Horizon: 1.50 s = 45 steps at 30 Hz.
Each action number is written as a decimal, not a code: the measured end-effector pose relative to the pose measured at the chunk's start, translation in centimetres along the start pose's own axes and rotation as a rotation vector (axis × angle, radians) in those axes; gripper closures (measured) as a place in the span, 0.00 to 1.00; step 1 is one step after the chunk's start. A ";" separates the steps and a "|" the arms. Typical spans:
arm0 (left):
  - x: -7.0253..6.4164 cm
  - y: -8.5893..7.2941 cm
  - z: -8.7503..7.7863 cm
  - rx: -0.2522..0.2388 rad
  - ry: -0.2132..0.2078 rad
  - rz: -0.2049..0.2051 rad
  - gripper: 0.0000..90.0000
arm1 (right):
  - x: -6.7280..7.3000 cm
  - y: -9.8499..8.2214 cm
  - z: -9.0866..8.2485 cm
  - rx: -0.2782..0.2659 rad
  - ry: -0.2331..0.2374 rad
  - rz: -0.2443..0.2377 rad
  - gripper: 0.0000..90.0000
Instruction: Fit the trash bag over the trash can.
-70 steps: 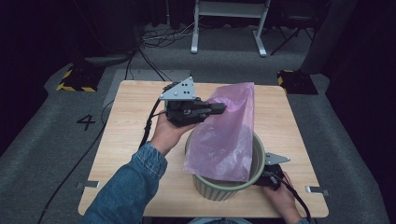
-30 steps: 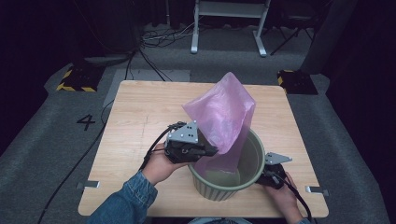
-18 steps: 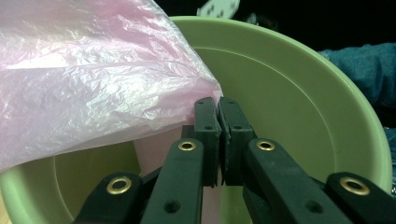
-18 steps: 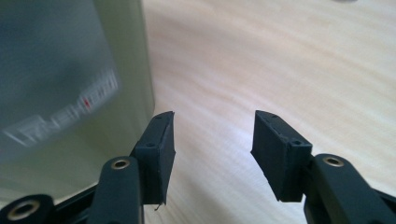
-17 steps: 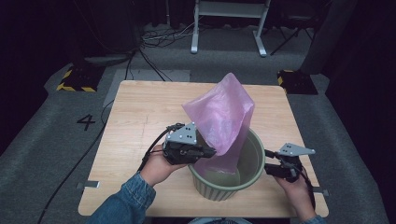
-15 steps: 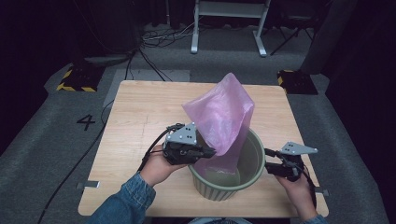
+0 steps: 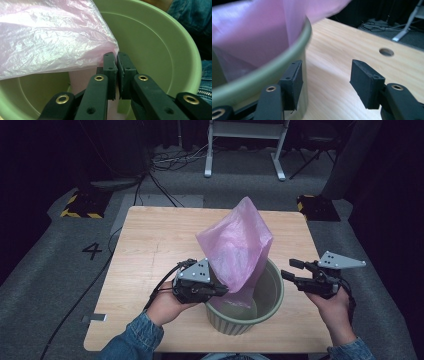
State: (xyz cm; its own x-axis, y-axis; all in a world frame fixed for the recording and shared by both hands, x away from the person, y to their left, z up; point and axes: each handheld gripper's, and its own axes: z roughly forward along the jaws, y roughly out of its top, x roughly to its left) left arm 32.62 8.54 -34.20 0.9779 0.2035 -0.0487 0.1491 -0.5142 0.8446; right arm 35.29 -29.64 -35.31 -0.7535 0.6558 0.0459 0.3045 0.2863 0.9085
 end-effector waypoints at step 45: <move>1.9 0.2 -3.3 -0.110 0.065 -0.110 0.49 | 6.4 3.9 0.1 0.151 0.314 -0.109 0.99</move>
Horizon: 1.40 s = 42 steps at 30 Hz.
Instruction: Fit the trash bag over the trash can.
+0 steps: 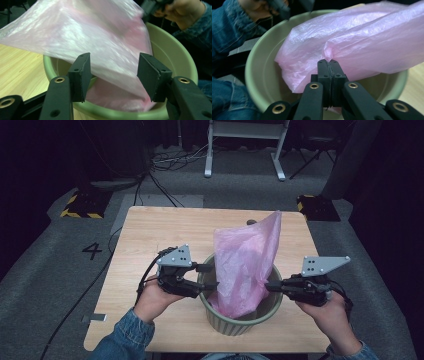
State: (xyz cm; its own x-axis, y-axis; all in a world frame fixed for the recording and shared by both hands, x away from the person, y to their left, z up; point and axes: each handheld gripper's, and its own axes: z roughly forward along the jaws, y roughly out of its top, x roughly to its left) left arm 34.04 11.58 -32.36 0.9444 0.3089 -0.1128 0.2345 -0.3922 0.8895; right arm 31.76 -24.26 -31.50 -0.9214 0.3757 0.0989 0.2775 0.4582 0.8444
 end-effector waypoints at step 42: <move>-0.6 0.7 2.3 0.103 0.066 0.034 0.65 | -6.6 2.5 -1.7 -0.099 -0.176 0.254 0.78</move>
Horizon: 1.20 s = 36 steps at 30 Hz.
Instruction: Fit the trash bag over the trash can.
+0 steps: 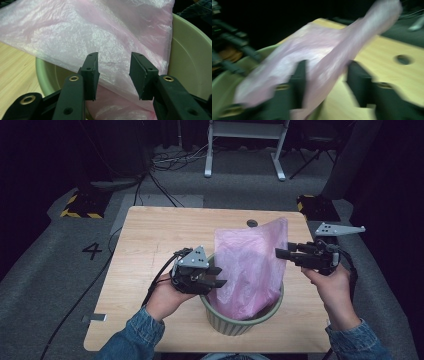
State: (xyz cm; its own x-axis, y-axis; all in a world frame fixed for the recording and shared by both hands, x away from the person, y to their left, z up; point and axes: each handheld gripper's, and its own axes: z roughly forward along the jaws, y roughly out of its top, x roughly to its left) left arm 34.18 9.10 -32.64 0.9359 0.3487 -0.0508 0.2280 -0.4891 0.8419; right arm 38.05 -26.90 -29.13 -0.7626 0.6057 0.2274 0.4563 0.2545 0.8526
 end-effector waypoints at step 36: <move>-4.3 3.4 1.0 -0.146 -0.127 0.134 0.57 | 9.5 -4.2 2.7 0.150 0.118 -0.384 0.95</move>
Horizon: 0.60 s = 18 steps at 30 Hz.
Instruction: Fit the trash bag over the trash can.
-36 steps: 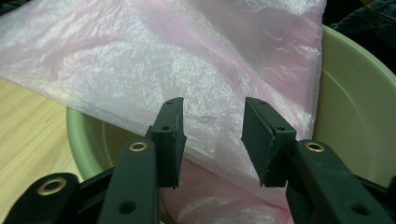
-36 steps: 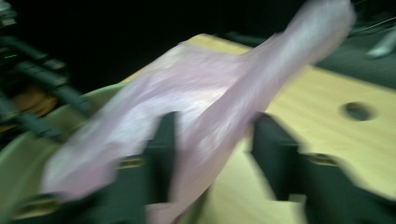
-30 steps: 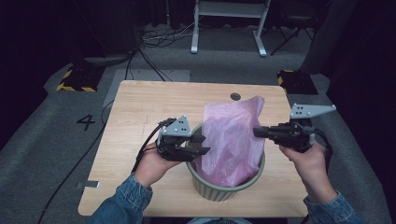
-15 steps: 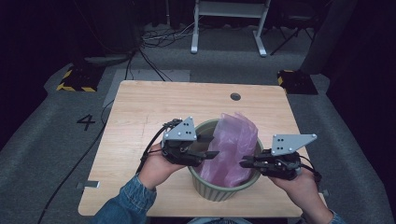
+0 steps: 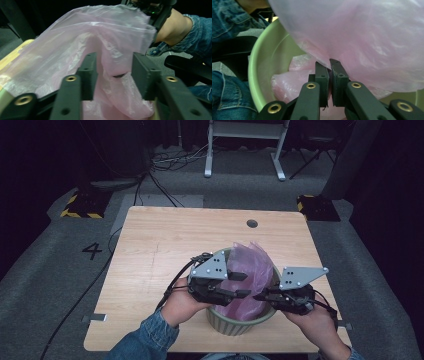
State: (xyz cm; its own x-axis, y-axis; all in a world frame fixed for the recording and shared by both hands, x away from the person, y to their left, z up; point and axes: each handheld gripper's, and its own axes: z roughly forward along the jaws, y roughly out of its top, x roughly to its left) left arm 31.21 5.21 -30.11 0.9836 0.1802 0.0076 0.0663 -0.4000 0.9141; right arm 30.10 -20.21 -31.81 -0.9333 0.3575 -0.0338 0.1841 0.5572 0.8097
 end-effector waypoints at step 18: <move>-0.6 -0.1 0.0 0.007 0.146 0.038 0.98 | 0.1 0.3 -0.2 -0.031 0.002 0.024 0.75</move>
State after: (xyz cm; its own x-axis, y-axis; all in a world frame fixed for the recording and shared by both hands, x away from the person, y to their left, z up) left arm 30.65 5.19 -30.21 0.9506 0.2936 0.1011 0.0315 -0.4153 0.9092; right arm 30.03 -20.18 -31.50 -0.9296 0.3685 -0.0130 0.1965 0.5250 0.8281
